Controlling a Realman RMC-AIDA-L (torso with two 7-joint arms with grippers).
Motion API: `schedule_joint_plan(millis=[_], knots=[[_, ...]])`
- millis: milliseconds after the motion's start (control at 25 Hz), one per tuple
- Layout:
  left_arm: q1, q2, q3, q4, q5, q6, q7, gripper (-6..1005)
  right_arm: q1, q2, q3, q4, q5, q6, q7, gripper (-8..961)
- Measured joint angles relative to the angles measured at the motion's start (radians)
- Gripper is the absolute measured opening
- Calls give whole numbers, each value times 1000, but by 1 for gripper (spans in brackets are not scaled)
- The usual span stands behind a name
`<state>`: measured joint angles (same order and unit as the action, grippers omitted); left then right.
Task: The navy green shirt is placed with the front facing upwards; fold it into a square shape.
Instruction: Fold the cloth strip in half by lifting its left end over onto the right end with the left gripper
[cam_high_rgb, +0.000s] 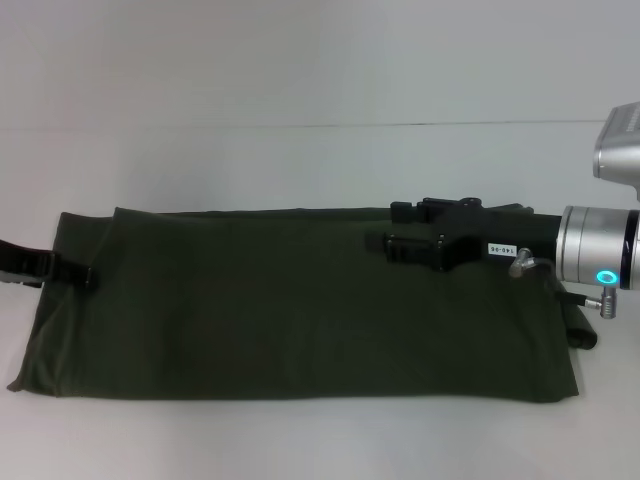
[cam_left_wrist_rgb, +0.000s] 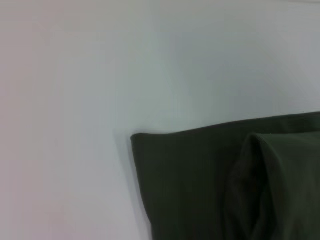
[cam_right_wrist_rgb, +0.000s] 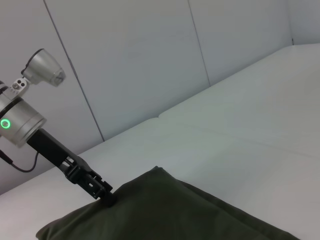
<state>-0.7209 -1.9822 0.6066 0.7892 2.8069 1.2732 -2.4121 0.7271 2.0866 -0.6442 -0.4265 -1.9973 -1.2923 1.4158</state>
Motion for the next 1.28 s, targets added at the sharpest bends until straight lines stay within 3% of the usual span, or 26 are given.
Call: schedule_joint_plan(millis=[760,1280], knots=[[0,-9,24,-3,38,-29,-30,835,-2,-1,0,0,-2,-4,9,715],[-13,16,15,-52,39,-17,-62,834,-1,-2,-3,0,-2,-5,24,715]])
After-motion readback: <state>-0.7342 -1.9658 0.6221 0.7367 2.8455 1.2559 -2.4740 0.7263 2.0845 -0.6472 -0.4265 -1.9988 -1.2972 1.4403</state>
